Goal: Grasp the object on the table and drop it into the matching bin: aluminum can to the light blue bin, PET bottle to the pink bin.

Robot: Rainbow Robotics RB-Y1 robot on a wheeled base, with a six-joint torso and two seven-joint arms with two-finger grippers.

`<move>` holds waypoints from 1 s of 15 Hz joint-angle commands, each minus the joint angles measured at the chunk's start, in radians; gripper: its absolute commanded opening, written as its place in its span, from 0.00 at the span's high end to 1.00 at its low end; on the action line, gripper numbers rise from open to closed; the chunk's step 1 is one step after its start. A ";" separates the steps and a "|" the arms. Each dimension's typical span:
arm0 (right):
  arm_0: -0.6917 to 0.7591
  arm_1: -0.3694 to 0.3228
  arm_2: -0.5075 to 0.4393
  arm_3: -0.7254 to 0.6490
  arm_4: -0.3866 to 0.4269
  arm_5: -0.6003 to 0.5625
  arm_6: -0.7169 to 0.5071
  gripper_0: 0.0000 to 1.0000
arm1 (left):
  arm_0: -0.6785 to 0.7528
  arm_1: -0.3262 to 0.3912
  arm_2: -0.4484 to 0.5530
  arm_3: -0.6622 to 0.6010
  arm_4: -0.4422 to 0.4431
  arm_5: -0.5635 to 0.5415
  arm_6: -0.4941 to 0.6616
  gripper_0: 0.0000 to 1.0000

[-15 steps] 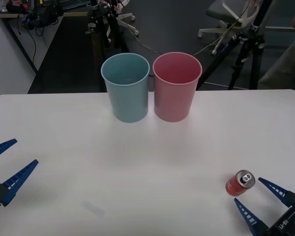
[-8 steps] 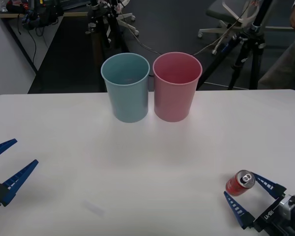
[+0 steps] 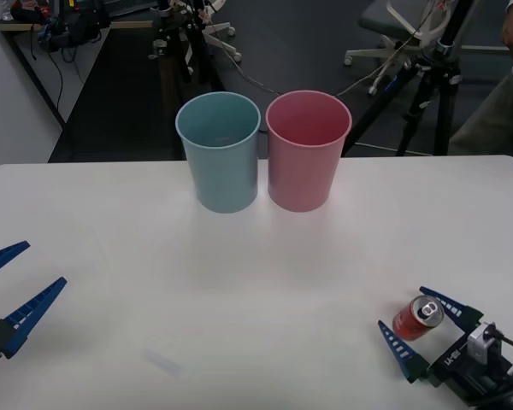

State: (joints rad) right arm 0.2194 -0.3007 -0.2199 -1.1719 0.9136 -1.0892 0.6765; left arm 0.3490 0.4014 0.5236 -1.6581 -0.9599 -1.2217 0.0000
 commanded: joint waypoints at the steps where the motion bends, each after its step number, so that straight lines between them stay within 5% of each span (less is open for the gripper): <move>1: 0.000 0.002 0.004 0.000 -0.001 0.000 -0.002 0.23 | 0.000 0.000 0.000 0.000 0.000 0.000 0.000 0.00; 2: 0.000 0.002 0.004 0.000 -0.001 0.000 -0.005 0.99 | 0.000 0.000 0.000 0.000 0.000 0.000 0.000 0.00; 15: 0.000 0.000 -0.006 -0.002 -0.012 -0.040 -0.011 1.00 | 0.000 0.000 0.000 0.000 0.000 0.000 0.000 0.00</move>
State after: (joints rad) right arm 0.2193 -0.3005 -0.2183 -1.1721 0.9041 -1.1148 0.6695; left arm 0.3490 0.4014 0.5236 -1.6581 -0.9599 -1.2217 0.0000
